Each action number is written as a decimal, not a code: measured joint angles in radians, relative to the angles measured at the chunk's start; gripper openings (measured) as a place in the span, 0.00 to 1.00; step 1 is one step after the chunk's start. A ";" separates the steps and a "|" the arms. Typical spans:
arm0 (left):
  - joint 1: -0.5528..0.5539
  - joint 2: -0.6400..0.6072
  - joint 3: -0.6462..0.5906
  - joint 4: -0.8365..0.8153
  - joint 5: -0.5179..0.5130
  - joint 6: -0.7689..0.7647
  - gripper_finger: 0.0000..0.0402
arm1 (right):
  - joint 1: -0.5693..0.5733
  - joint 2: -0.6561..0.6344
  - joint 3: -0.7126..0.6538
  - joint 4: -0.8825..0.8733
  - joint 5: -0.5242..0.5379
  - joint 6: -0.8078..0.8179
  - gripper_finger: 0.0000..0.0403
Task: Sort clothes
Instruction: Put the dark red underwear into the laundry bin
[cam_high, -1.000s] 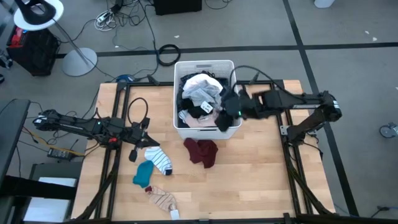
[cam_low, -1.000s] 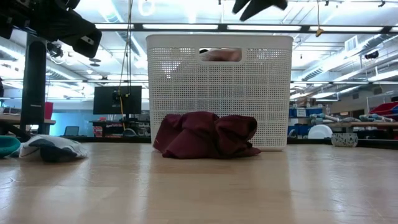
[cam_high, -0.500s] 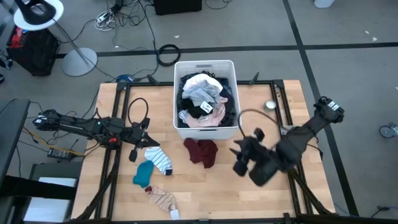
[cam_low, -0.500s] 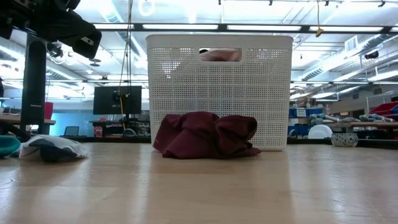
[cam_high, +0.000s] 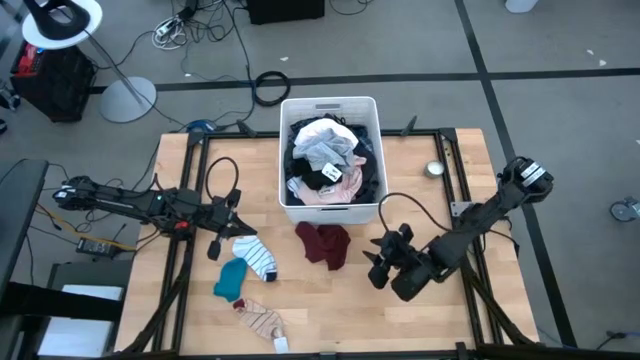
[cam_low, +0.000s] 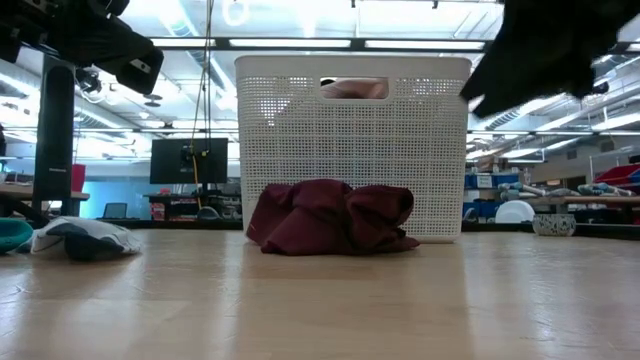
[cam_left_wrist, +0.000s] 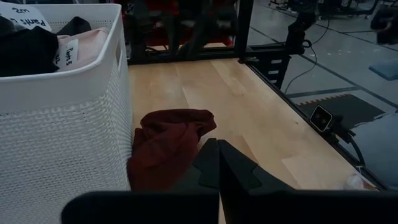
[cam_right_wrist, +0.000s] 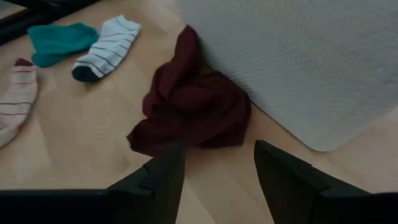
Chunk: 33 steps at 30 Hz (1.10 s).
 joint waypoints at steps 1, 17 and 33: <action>0.000 0.000 0.000 0.000 0.000 0.000 0.00 | -0.008 0.000 -0.031 0.052 -0.009 -0.023 0.49; 0.000 0.000 0.000 0.002 0.000 0.006 0.00 | -0.127 0.314 -0.226 0.877 -0.047 -0.577 0.69; 0.000 0.000 0.000 -0.001 0.000 0.006 0.00 | -0.289 0.542 -0.050 1.038 -0.242 -0.812 0.45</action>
